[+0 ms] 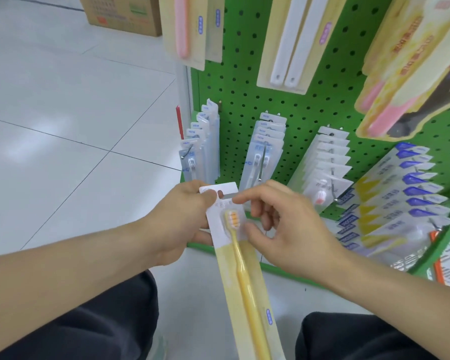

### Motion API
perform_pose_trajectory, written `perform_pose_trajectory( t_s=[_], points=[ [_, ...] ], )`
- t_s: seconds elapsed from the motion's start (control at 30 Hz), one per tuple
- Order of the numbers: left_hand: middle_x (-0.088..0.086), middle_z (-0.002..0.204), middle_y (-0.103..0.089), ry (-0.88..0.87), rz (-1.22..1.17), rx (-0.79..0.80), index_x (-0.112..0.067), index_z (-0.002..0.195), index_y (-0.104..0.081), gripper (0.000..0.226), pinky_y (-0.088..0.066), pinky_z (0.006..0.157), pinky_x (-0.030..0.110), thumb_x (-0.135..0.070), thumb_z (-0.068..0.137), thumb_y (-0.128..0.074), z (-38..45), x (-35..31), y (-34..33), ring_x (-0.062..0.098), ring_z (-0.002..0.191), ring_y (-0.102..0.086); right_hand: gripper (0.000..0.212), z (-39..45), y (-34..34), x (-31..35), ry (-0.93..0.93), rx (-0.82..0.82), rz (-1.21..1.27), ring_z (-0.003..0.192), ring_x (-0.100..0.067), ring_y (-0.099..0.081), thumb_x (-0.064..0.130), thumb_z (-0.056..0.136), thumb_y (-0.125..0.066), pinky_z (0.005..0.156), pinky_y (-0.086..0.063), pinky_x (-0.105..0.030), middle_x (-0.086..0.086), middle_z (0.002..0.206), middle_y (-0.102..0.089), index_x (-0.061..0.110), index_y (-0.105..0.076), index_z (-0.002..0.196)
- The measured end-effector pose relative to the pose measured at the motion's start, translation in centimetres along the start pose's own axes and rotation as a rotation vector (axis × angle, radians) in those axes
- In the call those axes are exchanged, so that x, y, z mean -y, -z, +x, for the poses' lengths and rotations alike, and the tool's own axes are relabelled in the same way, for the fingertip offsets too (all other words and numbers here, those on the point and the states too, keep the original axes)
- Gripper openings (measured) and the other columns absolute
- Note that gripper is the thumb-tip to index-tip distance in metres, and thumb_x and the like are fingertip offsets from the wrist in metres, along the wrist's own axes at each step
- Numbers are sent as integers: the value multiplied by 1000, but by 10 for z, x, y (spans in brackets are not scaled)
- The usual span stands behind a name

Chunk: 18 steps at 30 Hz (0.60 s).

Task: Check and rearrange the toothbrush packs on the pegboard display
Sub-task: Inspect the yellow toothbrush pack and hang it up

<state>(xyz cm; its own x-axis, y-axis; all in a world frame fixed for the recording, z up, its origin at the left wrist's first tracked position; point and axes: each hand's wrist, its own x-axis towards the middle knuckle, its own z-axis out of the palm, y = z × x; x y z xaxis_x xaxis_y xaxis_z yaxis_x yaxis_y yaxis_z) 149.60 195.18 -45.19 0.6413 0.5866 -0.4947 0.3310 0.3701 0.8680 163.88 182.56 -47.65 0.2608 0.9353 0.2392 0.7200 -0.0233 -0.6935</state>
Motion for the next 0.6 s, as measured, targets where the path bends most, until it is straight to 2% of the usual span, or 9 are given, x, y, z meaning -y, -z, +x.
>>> perform_pose_trajectory(
  t_s=[0.1,0.2,0.3,0.4,0.6],
  points=[
    [13,87,-76,-4,-46,-4,-4,114,-64,25,-63,60,41,-10,106,-42,-1,-4,1,28,70,-74,38,0,-8,6,-27,102,43,69,-13,-56,15,81,-73,64,-39,-9,12,80,-57,25,-64,116],
    [16,95,-77,-3,-50,23,-6,115,-65,25,-63,67,45,-12,106,-42,-5,-4,1,31,77,-75,30,2,-11,7,-91,135,80,64,-10,-59,23,86,-75,60,-42,-13,8,70,-60,25,-60,111],
    [15,101,-77,-12,-30,83,-8,117,-67,27,-63,77,47,-17,106,-45,-9,-4,1,34,90,-75,19,2,-14,7,-109,111,108,60,-11,-55,20,90,-69,57,-42,-18,2,69,-59,22,-54,102],
    [14,107,-76,-17,23,179,-9,118,-68,28,-63,82,42,-22,105,-47,-13,-5,0,31,97,-74,12,3,-13,8,-126,49,128,58,-18,-50,18,93,-62,55,-43,-32,-4,64,-56,20,-51,92],
    [19,106,-74,-8,176,365,-2,117,-64,32,-63,78,44,-27,104,-49,-21,-1,-3,34,94,-75,18,8,-7,6,-177,-79,246,56,-26,-57,20,99,-57,57,-48,-44,-7,61,-63,17,-53,81]
  ],
)
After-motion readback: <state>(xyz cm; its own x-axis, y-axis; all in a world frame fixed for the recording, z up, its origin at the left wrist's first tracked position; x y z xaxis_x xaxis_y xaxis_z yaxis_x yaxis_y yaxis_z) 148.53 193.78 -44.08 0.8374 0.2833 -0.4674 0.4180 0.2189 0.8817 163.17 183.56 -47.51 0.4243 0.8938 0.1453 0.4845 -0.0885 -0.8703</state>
